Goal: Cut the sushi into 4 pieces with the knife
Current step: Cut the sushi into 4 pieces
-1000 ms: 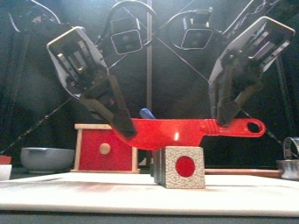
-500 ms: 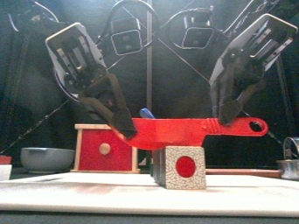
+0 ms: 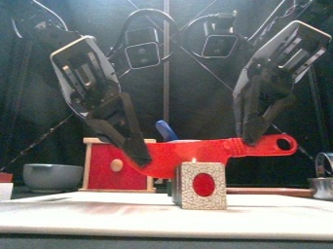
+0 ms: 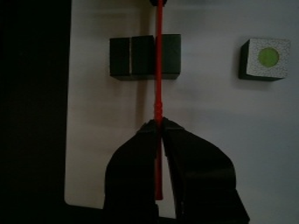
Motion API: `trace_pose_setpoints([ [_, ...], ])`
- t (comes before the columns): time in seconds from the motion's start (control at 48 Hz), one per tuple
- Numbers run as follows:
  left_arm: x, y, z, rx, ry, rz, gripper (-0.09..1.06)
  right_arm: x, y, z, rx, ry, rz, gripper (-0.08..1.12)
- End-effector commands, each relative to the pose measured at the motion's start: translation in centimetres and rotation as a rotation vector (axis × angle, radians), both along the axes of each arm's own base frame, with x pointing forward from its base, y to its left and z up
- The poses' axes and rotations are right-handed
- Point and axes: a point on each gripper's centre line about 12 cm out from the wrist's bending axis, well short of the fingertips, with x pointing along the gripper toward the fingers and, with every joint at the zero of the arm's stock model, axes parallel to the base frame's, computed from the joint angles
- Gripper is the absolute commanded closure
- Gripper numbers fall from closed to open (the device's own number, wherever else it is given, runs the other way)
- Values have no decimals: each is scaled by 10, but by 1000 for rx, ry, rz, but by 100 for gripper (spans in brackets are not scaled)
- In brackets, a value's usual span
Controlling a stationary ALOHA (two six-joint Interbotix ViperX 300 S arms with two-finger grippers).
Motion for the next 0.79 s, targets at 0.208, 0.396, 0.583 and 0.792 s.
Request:
trace_pose_setpoints([
  [0.208, -2, -2, -19, -3, 53, 9, 67, 4, 2, -9, 9, -3, -11, 73],
  [0.396, -4, -2, -35, 1, 96, 16, 67, 3, 4, -23, 7, 28, -10, 73],
  [0.583, -5, -2, -38, 0, 104, 20, 67, 2, 4, -26, 11, 37, -15, 73],
  [0.792, -4, 1, -39, 1, 107, 26, 67, 2, 2, -27, 9, 36, -20, 73],
])
